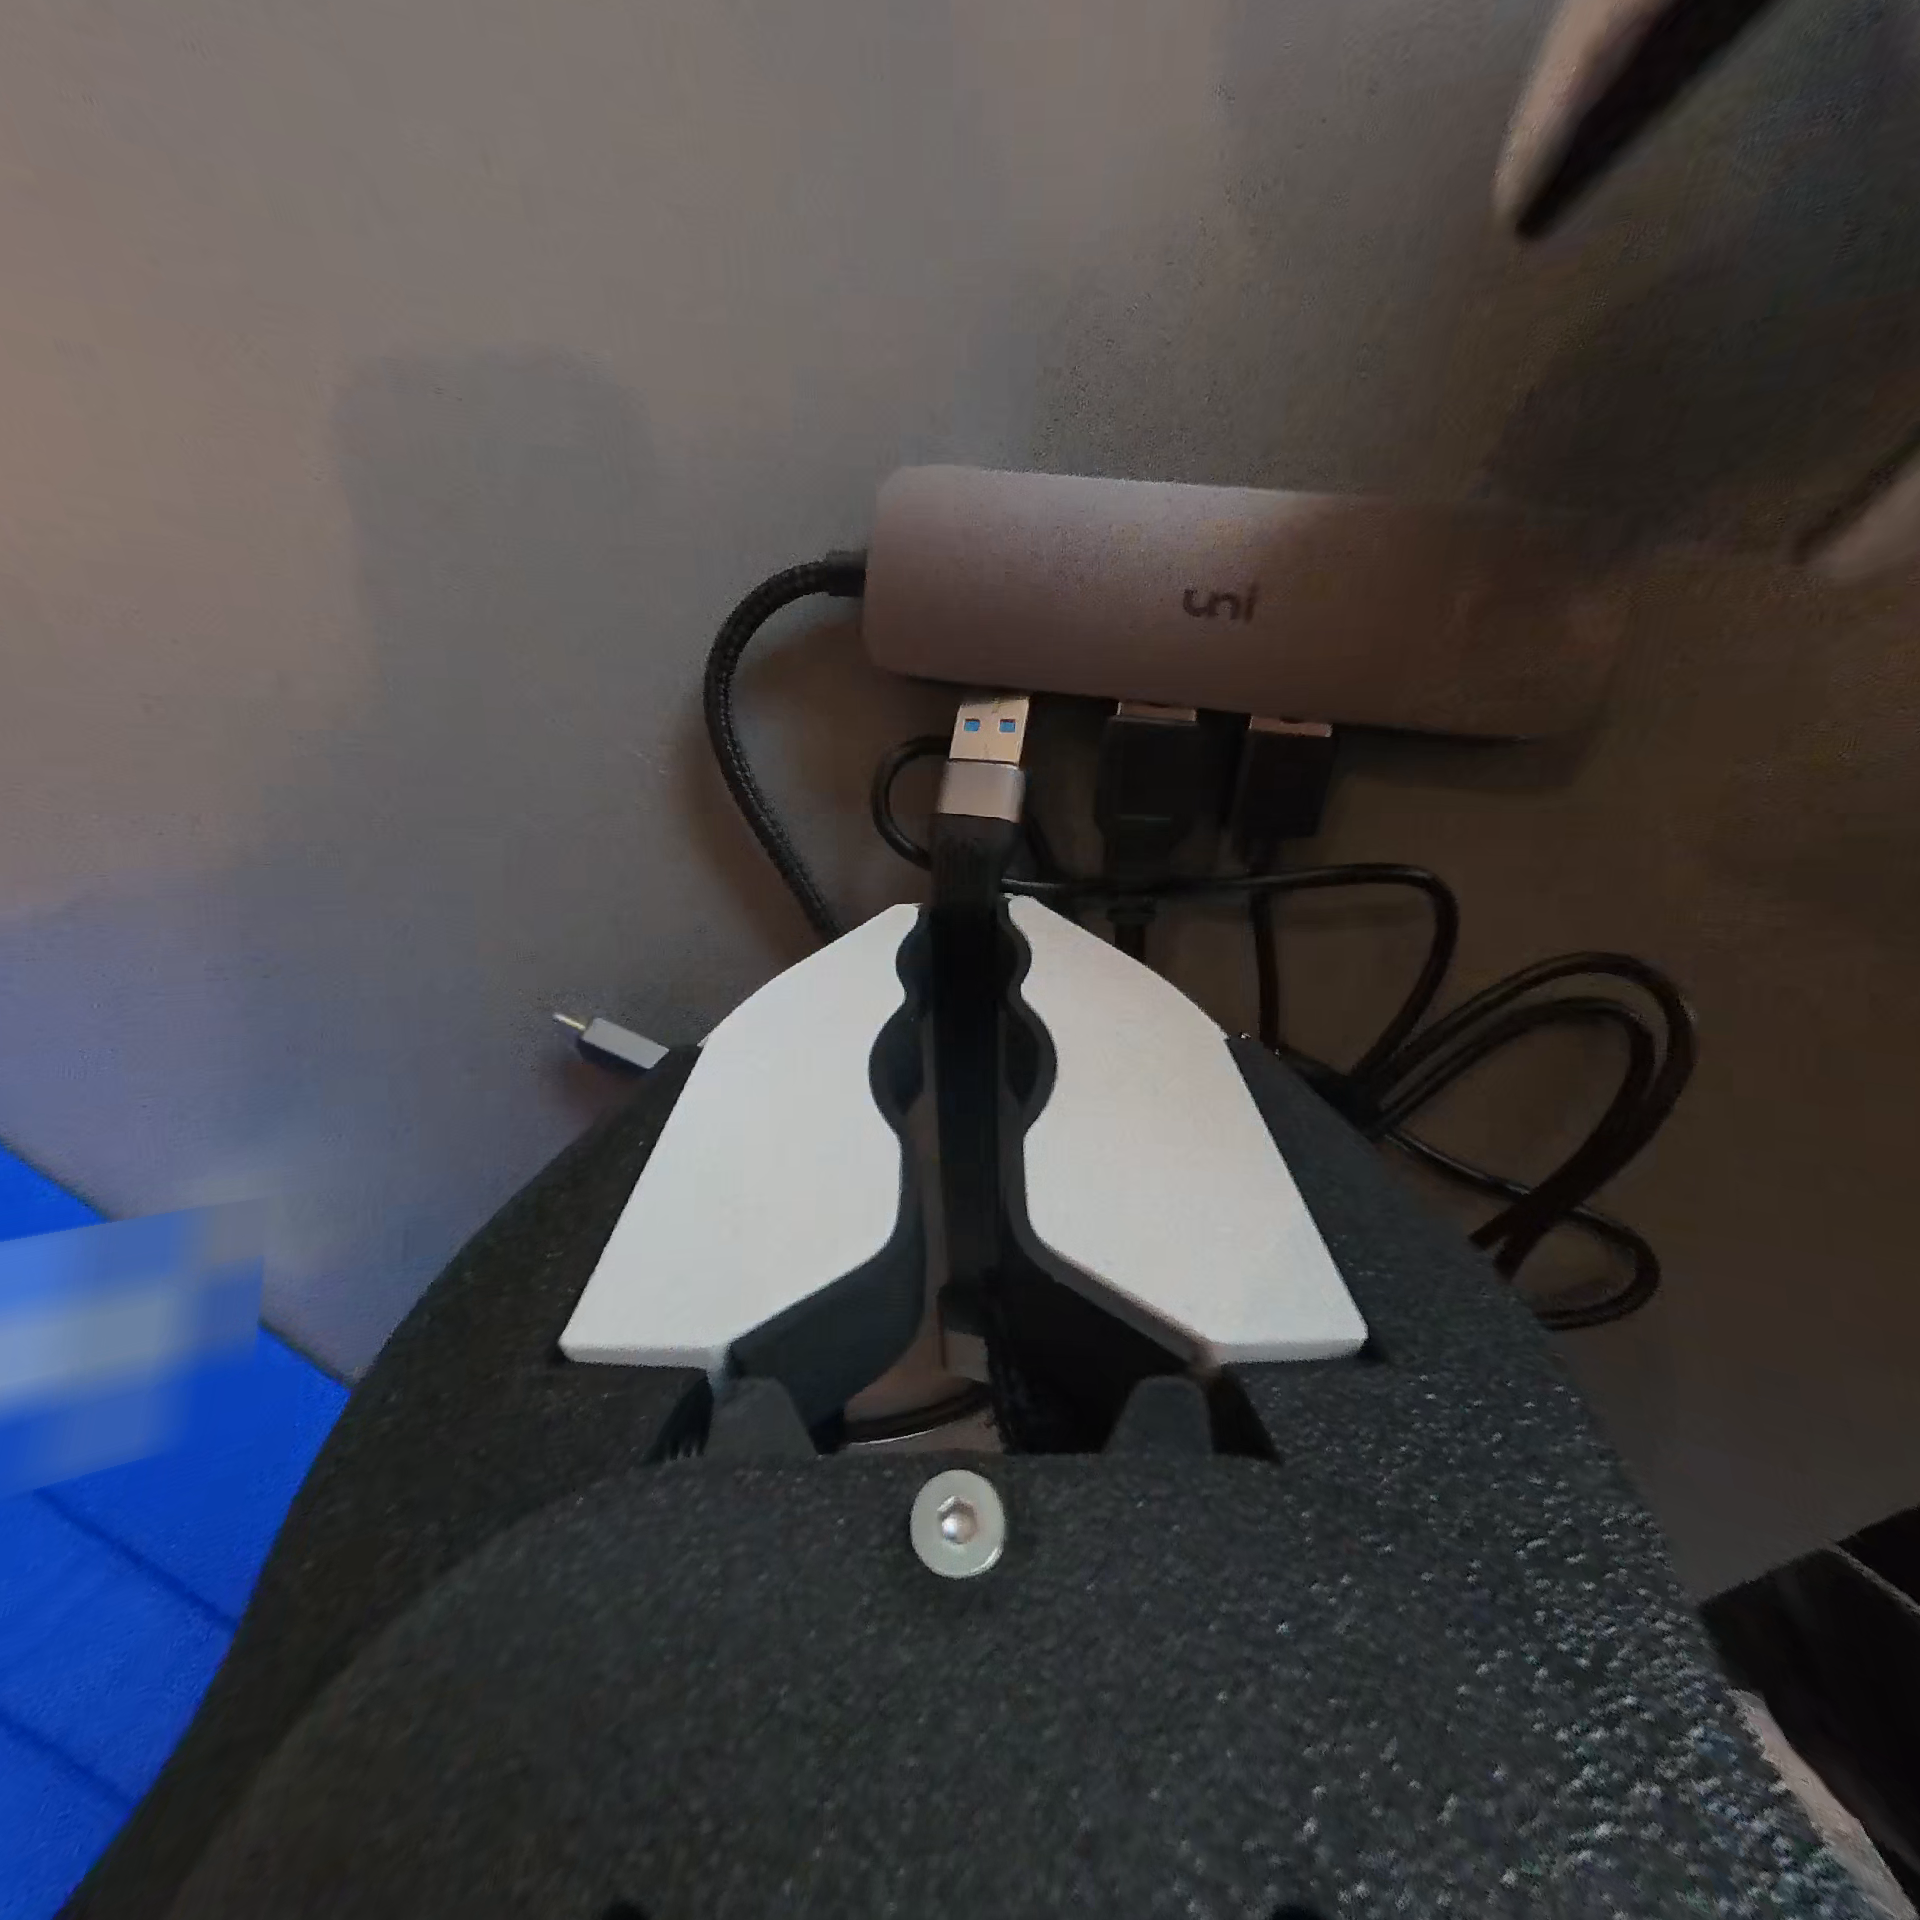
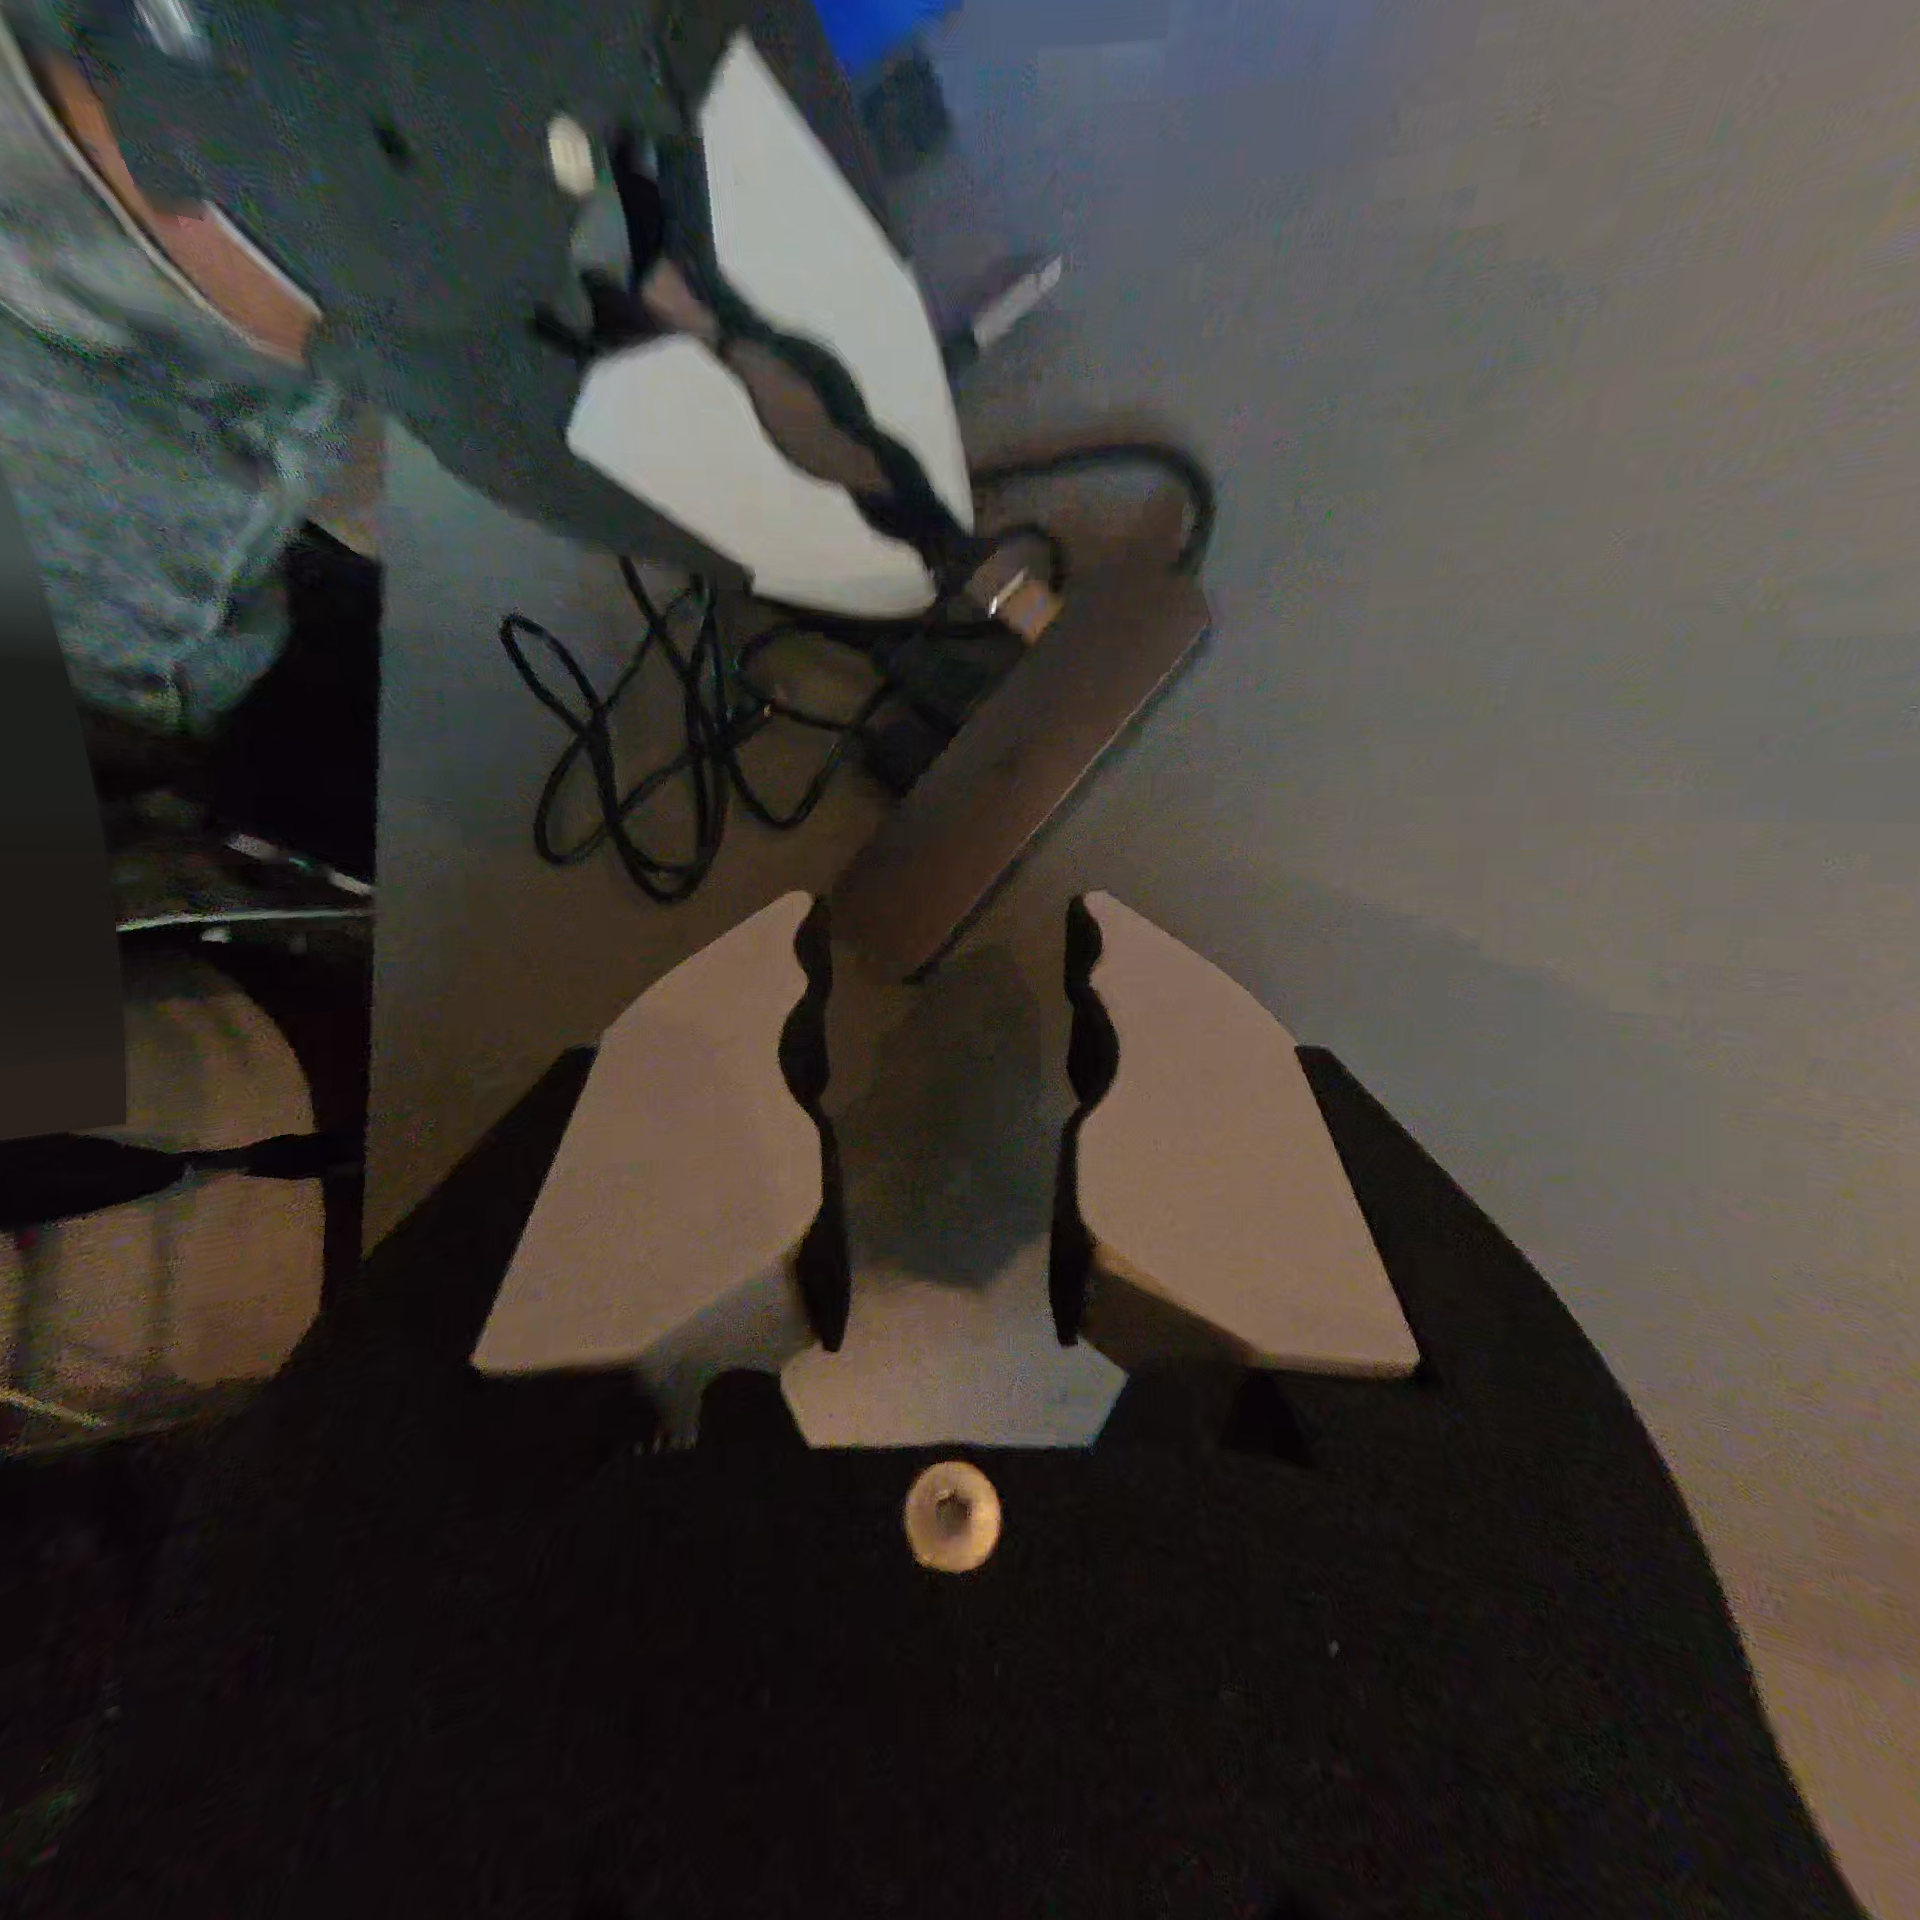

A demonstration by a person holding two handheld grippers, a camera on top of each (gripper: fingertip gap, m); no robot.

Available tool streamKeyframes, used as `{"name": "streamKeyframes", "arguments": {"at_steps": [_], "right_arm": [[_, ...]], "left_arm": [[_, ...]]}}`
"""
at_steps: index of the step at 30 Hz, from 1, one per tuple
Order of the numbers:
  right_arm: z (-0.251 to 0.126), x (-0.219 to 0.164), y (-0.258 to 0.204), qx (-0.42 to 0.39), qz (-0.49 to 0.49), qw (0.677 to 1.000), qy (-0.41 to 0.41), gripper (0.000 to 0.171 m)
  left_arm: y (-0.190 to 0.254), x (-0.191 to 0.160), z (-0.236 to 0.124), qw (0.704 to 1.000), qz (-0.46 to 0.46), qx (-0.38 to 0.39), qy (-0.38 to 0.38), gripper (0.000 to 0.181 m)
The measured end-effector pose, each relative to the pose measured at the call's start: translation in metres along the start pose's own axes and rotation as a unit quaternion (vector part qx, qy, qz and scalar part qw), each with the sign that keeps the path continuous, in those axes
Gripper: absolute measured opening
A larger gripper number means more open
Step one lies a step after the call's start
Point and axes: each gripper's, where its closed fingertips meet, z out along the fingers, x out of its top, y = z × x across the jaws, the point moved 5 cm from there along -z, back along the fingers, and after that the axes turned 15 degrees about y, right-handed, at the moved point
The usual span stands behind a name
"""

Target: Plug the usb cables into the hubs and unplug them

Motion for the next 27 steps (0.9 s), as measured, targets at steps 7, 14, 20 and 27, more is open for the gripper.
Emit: {"name": "streamKeyframes", "arguments": {"at_steps": [7, 14, 20, 27], "right_arm": [[0.021, -0.004, 0.031, 0.038, -0.036, 0.997, -0.052, 0.019], [0.034, -0.001, 0.029, 0.062, -0.063, 0.995, -0.055, 0.0], [0.034, -0.003, 0.022, 0.102, -0.062, 0.991, -0.066, 0.0], [0.03, 0.0, 0.036, 0.064, -0.078, 0.993, -0.057, 0.0]], "left_arm": [[0.002, 0.003, 0.001, 1.0, 0.019, 0.0, -0.016, 0.011], [0.003, 0.008, 0.004, 0.998, 0.042, -0.017, -0.039, 0.011], [0.002, 0.013, 0.007, 0.989, 0.119, -0.038, -0.072, 0.01], [0.0, 0.017, 0.009, 0.974, 0.197, -0.071, -0.087, 0.011]]}}
